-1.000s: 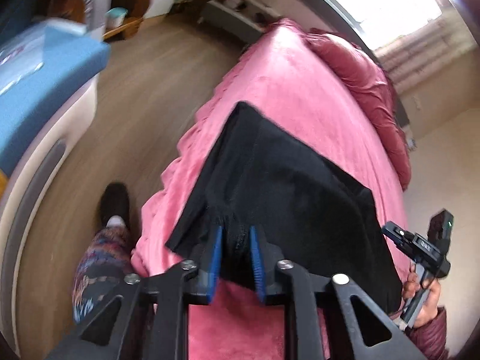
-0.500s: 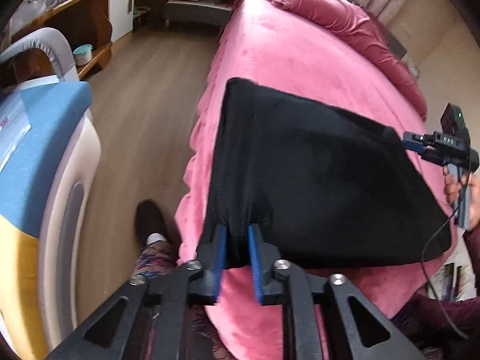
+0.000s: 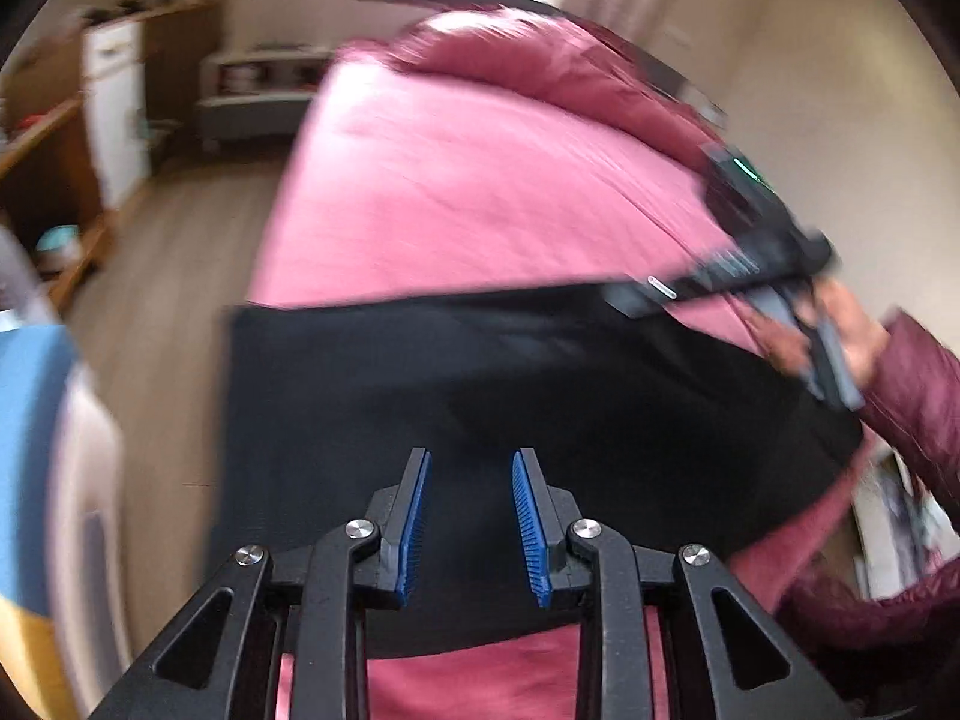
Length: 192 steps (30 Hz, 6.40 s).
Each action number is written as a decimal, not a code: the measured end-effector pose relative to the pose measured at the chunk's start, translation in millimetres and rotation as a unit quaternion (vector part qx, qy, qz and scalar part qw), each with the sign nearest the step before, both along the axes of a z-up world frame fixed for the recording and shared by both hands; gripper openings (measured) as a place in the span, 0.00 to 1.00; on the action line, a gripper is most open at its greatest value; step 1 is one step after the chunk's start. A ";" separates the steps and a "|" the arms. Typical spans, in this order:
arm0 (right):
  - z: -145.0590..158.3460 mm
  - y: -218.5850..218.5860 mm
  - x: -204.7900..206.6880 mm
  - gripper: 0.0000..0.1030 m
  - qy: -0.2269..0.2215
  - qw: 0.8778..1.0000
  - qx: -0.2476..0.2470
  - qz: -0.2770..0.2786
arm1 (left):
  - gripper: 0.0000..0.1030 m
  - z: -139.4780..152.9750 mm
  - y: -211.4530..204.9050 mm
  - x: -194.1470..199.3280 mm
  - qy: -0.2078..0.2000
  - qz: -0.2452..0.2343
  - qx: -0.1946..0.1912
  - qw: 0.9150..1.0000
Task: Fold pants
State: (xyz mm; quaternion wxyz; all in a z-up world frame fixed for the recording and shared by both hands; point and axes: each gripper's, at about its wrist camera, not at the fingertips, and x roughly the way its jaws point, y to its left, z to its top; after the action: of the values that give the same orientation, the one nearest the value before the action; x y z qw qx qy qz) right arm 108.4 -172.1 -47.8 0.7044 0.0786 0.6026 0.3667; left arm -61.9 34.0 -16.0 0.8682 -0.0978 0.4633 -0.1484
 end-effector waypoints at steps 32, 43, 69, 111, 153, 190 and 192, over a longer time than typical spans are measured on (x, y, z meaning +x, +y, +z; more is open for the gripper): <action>26.1 -81.1 -89.0 0.28 -0.112 0.976 -0.082 -0.166 | 0.28 -33.2 -21.5 30.3 0.042 0.003 -0.015 0.999; -16.3 -91.5 -107.1 0.07 -0.101 0.957 -0.151 -0.226 | 0.29 -57.0 -27.8 15.5 0.083 0.031 0.036 0.995; -4.9 -474.3 -388.9 0.33 -0.049 0.703 0.057 -0.707 | 0.45 -19.0 -99.6 35.0 0.063 -0.007 -0.065 0.996; 46.6 -189.8 -250.5 0.13 -0.123 0.956 -0.081 -0.254 | 0.45 -11.4 -155.1 45.2 0.129 -0.104 -0.207 0.964; 24.6 -292.3 -327.0 0.63 -0.090 0.905 -0.137 -0.394 | 0.12 60.7 -248.3 97.6 0.138 -0.145 -0.304 0.931; 68.9 -159.4 -210.7 0.50 -0.179 0.952 -0.147 -0.200 | 0.27 15.0 -161.6 38.7 0.160 -0.058 -0.145 0.975; 58.1 -136.7 -190.5 0.50 -0.173 0.957 -0.145 -0.184 | 0.27 20.1 -149.9 32.2 0.150 -0.044 -0.132 0.979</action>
State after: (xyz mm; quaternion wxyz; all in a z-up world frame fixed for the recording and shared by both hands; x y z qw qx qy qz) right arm -82.1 -308.8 10.3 0.8572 0.0208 0.4931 0.1473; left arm -29.7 -115.9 4.0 0.7609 -0.2123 0.5685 -0.2296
